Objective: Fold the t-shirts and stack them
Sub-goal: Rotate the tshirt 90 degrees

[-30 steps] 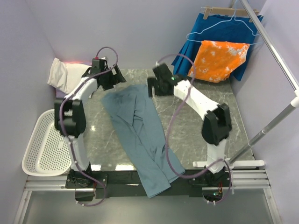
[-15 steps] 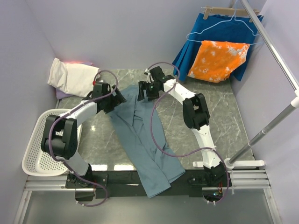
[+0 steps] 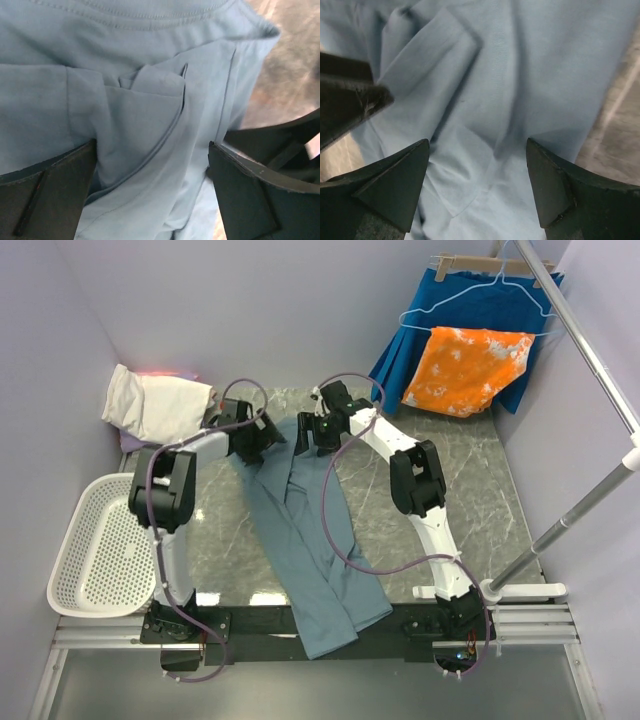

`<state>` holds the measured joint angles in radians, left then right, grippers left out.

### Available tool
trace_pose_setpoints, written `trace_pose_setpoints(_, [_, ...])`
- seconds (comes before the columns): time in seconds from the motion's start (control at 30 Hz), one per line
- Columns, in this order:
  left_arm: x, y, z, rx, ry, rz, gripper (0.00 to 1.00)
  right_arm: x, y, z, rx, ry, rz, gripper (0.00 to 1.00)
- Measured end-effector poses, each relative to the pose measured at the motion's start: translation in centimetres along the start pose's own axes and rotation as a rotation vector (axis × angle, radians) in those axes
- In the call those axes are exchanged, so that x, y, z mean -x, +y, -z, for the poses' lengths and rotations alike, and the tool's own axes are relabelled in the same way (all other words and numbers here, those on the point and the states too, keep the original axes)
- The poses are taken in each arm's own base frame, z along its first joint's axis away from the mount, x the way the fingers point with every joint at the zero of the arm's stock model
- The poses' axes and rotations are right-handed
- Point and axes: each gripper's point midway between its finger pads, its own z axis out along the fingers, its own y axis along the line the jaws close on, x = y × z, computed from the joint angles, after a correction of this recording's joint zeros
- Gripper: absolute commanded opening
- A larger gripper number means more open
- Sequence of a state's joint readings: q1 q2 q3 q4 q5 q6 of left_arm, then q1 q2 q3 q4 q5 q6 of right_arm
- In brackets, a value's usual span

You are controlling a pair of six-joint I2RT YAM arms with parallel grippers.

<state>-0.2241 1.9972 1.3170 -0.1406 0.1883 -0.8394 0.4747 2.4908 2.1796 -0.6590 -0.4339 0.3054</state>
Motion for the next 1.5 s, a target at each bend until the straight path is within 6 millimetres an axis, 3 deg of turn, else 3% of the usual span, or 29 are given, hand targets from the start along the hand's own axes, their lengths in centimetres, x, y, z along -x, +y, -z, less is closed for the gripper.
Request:
trace_pose_setpoints(0.17, [2.5,-3.1,-3.9,-0.049,0.048,-0.041,0.99,0.5,-1.1,0.1,-0.053,-0.027,-0.055,0.85])
trace_pose_setpoints(0.3, [5.1,-7.0,-7.6,-0.147,0.078,-0.092,0.99,1.4,-2.6,0.7,-0.088,-0.053,-0.105,0.85])
trace_pose_setpoints(0.47, [6.4,-10.8,-10.5,-0.294,0.099,-0.143,0.99,3.0,-6.6,2.1,-0.226,-0.132,-0.152,0.87])
trace_pose_setpoints(0.67, [6.1,-10.8,-10.3,-0.364,0.129,-0.152,0.99,5.3,-12.5,4.8,-0.394,-0.228,-0.212,0.88])
trace_pose_setpoints(0.77, [6.3,-9.9,-9.4,-0.350,0.125,-0.166,0.99,7.7,-15.2,6.4,-0.401,-0.289,-0.247,0.87])
trace_pose_setpoints(0.87, [6.1,-8.6,-7.9,-0.305,0.110,-0.184,0.99,9.4,-16.8,7.6,-0.380,-0.351,-0.261,0.88])
trace_pose_setpoints(0.93, [5.9,-7.7,-6.0,-0.255,0.088,-0.207,0.99,9.3,-17.0,8.0,-0.361,-0.370,-0.256,0.87])
trace_pose_setpoints(1.0, [6.0,-7.8,-3.7,-0.228,0.046,-0.240,0.99,7.6,-16.2,8.1,-0.347,-0.357,-0.248,0.86])
trace_pose_setpoints(1.07, [5.9,-8.6,-0.3,-0.213,-0.001,-0.279,0.99,4.2,-14.2,8.6,-0.338,-0.297,-0.234,0.86])
trace_pose_setpoints(1.17, [5.4,-11.7,6.0,-0.270,-0.082,-0.330,0.99,0.8,-9.4,10.2,-0.328,-0.258,-0.166,0.85])
trace_pose_setpoints(1.27, [2.2,-13.2,11.3,-0.343,-0.124,-0.365,0.99,-2.5,-3.4,12.5,-0.288,-0.258,-0.066,0.83])
trace_pose_setpoints(1.3, [-0.3,-12.6,12.8,-0.353,-0.112,-0.375,0.99,-3.9,-1.4,13.2,-0.268,-0.258,-0.030,0.82])
trace_pose_setpoints(1.37, [-3.7,-11.2,13.5,-0.345,-0.072,-0.380,0.99,-7.2,1.4,14.2,-0.253,-0.239,0.027,0.77])
trace_pose_setpoints(1.43, [-7.4,-8.7,13.3,-0.311,-0.006,-0.377,1.00,-10.8,2.5,14.5,-0.255,-0.197,0.059,0.75])
trace_pose_setpoints(1.5, [-10.8,-4.8,12.5,-0.240,0.067,-0.352,0.99,-15.4,2.4,14.3,-0.291,-0.126,0.079,0.71])
